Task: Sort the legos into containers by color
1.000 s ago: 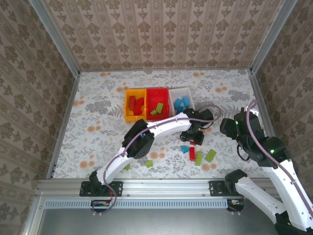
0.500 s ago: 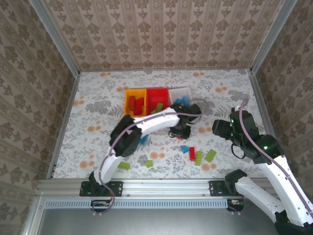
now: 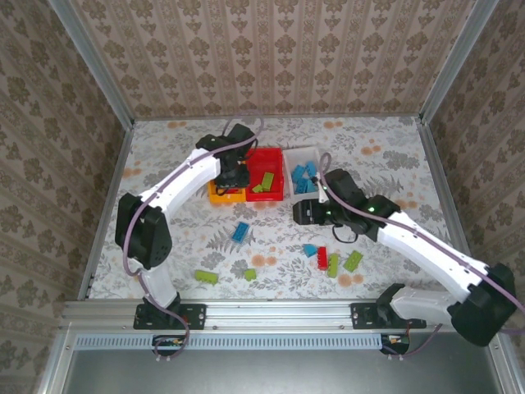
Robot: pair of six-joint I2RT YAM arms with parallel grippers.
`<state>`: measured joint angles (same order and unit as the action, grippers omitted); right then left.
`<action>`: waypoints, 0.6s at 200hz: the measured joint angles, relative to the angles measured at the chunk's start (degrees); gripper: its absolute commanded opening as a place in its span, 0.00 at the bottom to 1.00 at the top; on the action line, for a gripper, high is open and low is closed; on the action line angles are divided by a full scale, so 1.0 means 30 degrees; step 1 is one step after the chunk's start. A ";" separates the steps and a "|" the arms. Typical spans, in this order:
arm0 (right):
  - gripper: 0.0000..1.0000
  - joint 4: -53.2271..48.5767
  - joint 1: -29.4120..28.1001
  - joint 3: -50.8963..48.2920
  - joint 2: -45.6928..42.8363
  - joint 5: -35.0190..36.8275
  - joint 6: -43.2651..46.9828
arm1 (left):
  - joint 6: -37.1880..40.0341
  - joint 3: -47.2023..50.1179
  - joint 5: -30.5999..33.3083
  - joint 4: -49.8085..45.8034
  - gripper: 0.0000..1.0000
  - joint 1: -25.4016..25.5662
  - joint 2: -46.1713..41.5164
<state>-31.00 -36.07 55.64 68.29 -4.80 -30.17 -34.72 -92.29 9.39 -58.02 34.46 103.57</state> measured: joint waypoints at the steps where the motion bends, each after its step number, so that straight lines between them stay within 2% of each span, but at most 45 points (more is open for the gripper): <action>1: 0.73 0.0080 -0.0015 0.0066 0.0124 -0.0015 0.0000 | 0.0029 0.0007 0.0029 -0.0007 0.27 -0.0029 0.0015; 30: 0.73 0.0801 -0.0117 0.1188 0.1865 -0.0583 0.0029 | 0.0831 0.0000 0.0729 -0.0109 0.27 -0.0896 0.0889; 58: 0.73 0.1078 -0.0117 0.2178 0.2980 -0.1064 0.0095 | 0.1406 -0.0357 0.1457 -0.0109 0.27 -0.1035 0.2113; 120: 0.73 0.1209 -0.0117 0.2565 0.3490 -0.1537 0.0146 | 0.2091 -0.0605 0.2557 -0.0102 0.29 -0.1413 0.3111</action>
<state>-27.38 -36.42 63.33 78.76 -9.41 -29.74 -28.45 -94.11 17.06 -58.33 30.22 112.90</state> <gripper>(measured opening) 0.727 0.319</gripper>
